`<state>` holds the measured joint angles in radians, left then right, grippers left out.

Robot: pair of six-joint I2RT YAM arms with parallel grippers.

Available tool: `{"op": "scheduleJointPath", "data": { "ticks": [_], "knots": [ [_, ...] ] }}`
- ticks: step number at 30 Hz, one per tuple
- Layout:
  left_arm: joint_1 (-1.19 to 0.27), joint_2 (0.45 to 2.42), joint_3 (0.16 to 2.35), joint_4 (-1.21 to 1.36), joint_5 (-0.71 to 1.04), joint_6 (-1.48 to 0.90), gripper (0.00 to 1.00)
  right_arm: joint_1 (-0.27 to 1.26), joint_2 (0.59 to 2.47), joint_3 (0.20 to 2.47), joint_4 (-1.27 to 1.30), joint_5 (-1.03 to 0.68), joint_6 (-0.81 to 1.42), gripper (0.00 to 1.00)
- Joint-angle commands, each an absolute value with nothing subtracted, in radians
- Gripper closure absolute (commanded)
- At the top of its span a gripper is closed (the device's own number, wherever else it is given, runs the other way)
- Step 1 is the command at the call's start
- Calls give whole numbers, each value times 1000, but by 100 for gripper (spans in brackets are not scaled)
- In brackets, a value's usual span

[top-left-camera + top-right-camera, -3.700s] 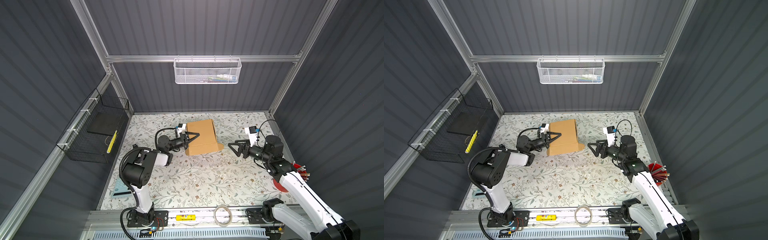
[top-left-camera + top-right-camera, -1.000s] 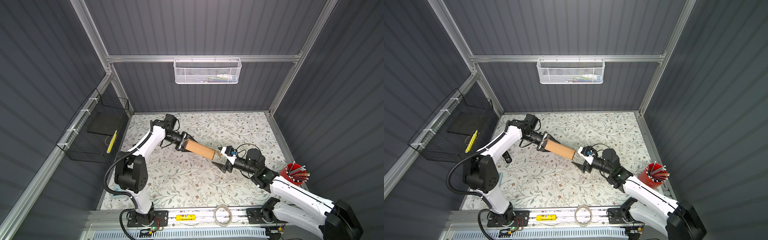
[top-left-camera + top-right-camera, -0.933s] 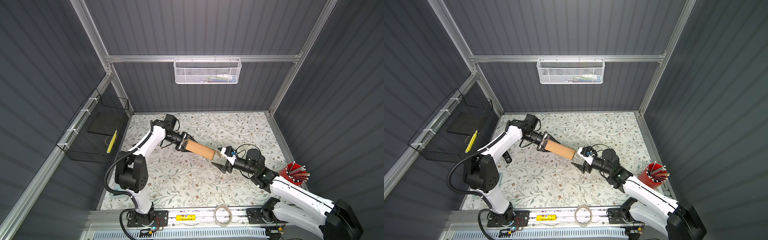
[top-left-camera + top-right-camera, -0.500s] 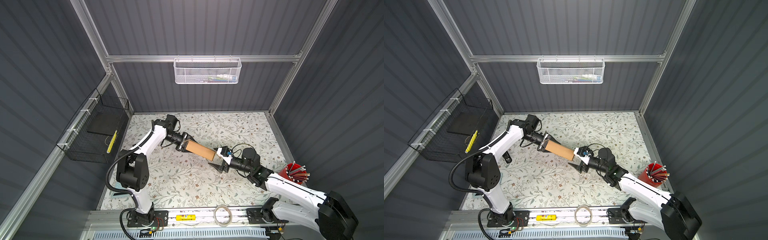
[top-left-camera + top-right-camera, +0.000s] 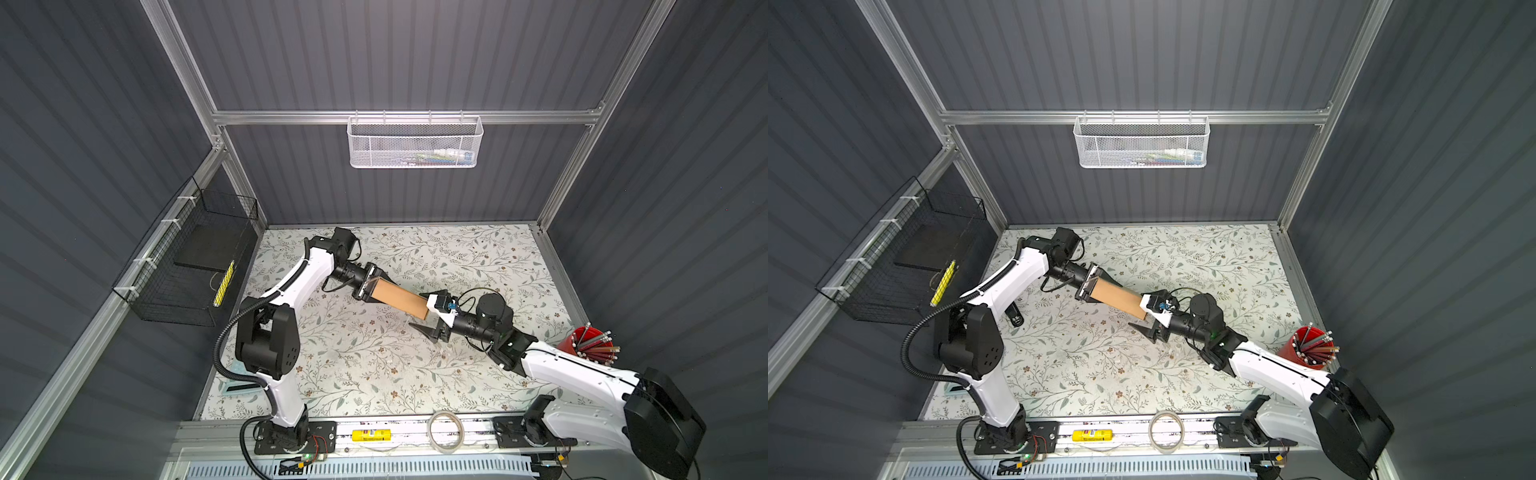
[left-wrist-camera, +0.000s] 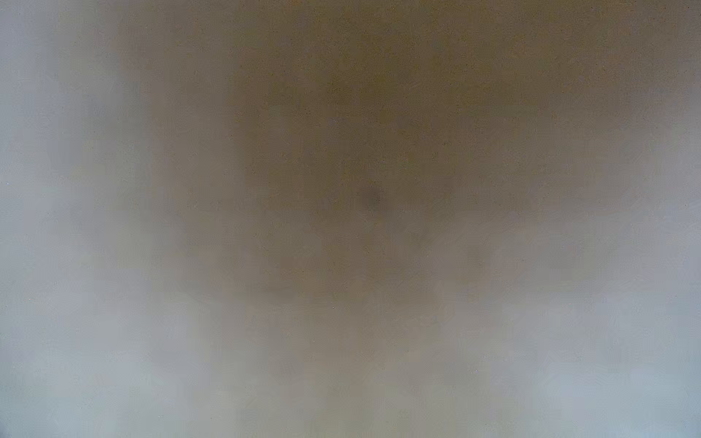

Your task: Fold the paper box

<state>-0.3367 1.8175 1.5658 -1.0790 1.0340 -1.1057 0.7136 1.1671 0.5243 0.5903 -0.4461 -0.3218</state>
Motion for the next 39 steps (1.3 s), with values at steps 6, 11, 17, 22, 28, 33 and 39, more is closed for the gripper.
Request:
{"op": "scheduleJointPath", "data": {
  "ticks": [6, 11, 17, 22, 28, 33, 39],
  "knots": [
    [-330, 1842, 1597, -1105, 1069, -1077, 77, 742, 1187, 557, 629, -440, -321, 18],
    [-330, 1855, 1604, -1107, 1070, -1072, 78, 771, 1212, 565, 640, -403, -331, 18],
    [-330, 1859, 1614, -1115, 1070, -1065, 78, 787, 1233, 574, 646, -365, -352, 21],
    [-330, 1858, 1617, -1124, 1068, -1060, 78, 787, 1238, 572, 651, -350, -360, 24],
    [-330, 1859, 1624, -1135, 1068, -1053, 79, 787, 1240, 563, 652, -297, -376, 26],
    [-330, 1862, 1632, -1144, 1065, -1051, 79, 787, 1246, 557, 666, -276, -382, 31],
    [-330, 1866, 1644, -1157, 1061, -1042, 79, 787, 1238, 555, 654, -243, -410, 35]
  ]
}}
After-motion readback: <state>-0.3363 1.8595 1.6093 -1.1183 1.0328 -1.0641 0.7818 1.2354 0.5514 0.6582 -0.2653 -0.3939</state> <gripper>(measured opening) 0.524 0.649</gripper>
